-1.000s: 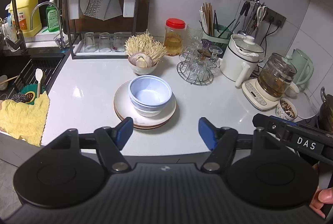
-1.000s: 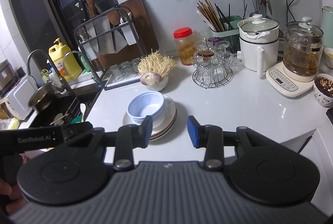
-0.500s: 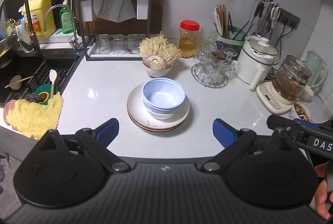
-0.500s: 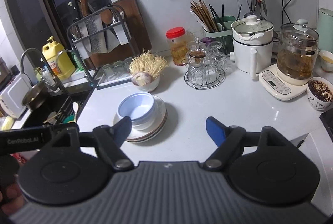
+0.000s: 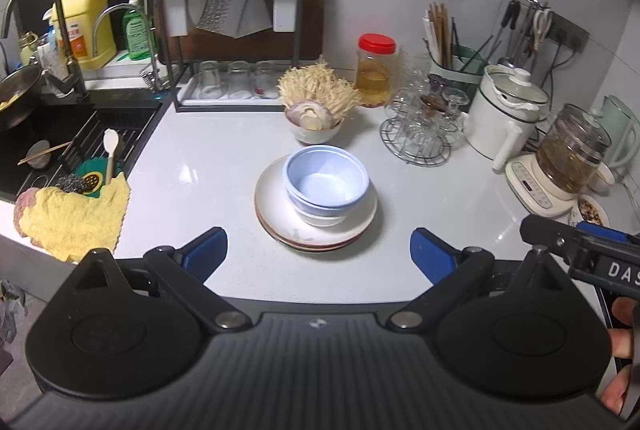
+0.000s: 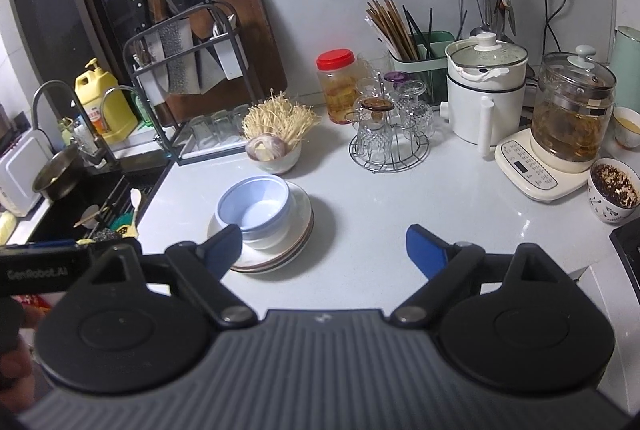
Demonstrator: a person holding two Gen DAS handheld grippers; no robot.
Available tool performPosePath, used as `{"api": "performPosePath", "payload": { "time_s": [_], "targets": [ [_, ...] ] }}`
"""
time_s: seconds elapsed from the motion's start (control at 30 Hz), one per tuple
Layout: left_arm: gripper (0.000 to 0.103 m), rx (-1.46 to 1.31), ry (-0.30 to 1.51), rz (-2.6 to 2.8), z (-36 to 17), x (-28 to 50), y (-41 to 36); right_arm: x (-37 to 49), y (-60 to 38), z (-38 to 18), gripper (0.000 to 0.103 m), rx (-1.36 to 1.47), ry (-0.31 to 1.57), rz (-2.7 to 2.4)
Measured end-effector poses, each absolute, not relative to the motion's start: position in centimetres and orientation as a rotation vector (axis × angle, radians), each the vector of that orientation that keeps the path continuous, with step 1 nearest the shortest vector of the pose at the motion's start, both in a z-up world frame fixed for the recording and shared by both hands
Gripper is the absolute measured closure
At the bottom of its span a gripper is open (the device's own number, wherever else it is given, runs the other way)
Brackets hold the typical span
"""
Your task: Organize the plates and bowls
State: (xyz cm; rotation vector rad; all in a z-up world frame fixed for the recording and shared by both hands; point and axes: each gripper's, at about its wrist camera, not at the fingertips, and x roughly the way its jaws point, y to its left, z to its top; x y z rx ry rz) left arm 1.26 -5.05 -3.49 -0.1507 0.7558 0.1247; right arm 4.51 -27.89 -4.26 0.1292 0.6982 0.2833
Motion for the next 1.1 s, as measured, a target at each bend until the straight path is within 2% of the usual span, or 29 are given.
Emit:
{"api": "performPosePath", "payload": {
  "time_s": [1.1],
  "targets": [
    [0.003,-0.142,0.776,0.124,-3.9,2.2,-3.2,5.1,-25.8,-4.4,0.013,0.123,0.718,0.297]
  ]
}}
